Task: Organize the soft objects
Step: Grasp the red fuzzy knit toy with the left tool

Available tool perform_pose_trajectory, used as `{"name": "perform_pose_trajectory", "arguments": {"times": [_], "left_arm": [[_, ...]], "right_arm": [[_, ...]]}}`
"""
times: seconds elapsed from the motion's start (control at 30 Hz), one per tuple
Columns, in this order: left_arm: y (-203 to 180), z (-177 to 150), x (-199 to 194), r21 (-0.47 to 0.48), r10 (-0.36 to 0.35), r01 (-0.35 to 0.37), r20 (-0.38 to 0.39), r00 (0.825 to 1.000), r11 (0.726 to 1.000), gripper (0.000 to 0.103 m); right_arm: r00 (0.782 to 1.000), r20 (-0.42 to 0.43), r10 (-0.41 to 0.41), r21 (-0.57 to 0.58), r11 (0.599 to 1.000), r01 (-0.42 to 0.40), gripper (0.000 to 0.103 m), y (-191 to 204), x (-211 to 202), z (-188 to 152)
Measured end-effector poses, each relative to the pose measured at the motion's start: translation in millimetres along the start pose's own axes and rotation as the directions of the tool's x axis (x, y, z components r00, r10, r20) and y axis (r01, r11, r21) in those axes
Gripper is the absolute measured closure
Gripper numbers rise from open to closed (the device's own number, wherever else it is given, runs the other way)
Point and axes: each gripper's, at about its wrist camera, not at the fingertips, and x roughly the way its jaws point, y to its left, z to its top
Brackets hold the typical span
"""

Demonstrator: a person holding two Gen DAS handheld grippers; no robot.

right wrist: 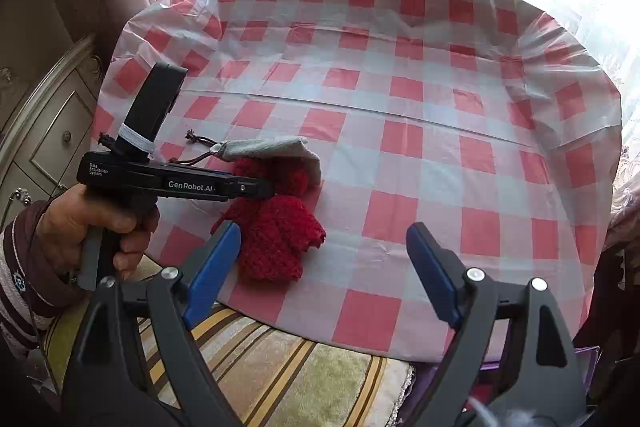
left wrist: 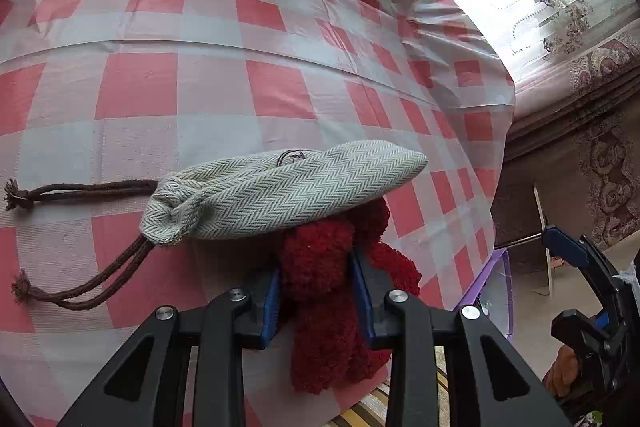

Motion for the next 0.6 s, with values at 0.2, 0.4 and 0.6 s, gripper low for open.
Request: {"name": "perform_pose_trajectory", "arguments": {"times": [0.2, 0.4, 0.6], "left_arm": [[-9, -19, -26, 0.056, -0.002, 0.002, -0.001, 1.0, 0.998, 0.076], [-15, -44, -75, 0.143, 0.088, -0.096, 0.062, 0.994, 0.985, 0.076], [-11, -63, -112, 0.201, 0.204, -0.221, 0.105, 0.973, 0.954, 0.076]], "right_arm": [[1.0, -0.012, 0.003, 0.001, 1.0, -0.003, 0.016, 0, 14, 7], [0.998, -0.056, 0.006, -0.047, 0.999, -0.009, 0.016, 15, 41, 16], [0.993, -0.077, 0.084, -0.11, 0.99, -0.092, 0.016, 50, 53, 23]]}}
